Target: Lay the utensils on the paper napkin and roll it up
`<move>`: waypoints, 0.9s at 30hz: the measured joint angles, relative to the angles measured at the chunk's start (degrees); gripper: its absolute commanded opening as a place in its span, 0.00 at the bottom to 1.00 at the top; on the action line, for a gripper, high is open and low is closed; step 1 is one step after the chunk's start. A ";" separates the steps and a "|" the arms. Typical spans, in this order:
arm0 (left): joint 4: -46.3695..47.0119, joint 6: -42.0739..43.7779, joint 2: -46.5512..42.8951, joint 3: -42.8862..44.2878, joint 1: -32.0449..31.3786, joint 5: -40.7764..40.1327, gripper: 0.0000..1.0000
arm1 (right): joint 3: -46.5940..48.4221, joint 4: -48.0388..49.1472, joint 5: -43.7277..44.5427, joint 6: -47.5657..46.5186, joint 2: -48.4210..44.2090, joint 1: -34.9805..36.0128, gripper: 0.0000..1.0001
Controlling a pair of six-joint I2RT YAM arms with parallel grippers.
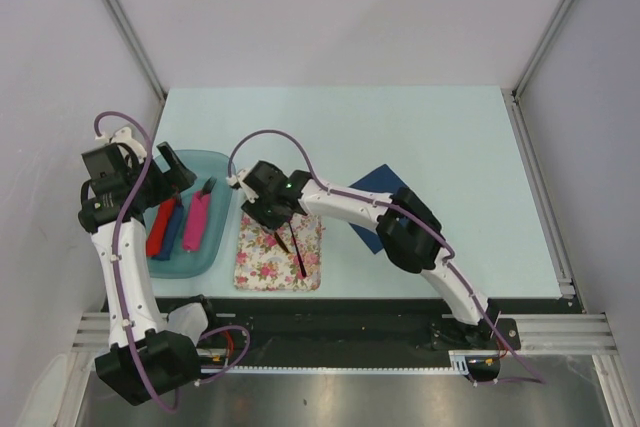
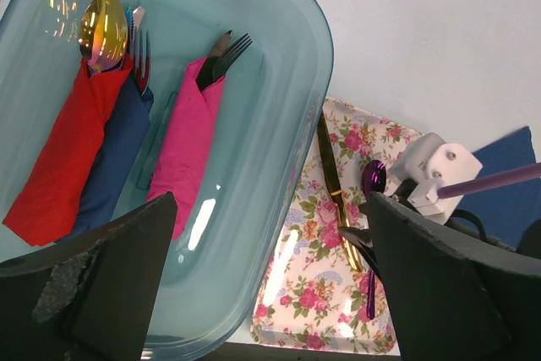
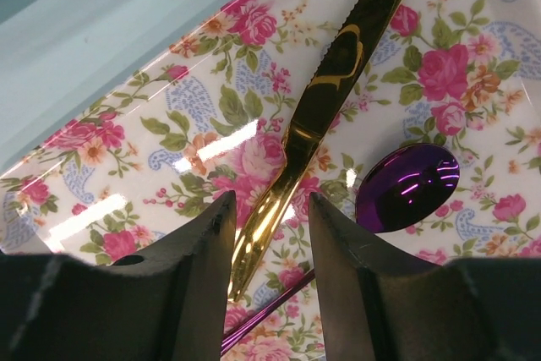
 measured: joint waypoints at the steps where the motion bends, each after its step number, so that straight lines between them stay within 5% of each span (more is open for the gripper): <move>1: 0.00 -0.13 0.00 0.00 0.00 0.00 1.00 | 0.02 0.02 0.24 0.00 0.26 0.09 0.43; 22: 0.04 -1.25 0.02 0.00 0.11 -0.74 1.00 | 3.87 -0.22 8.50 1.29 5.38 1.86 0.27; 27: 0.07 -1.27 0.31 0.20 0.26 -1.40 1.00 | 3.78 -0.39 11.45 1.88 5.38 2.93 0.11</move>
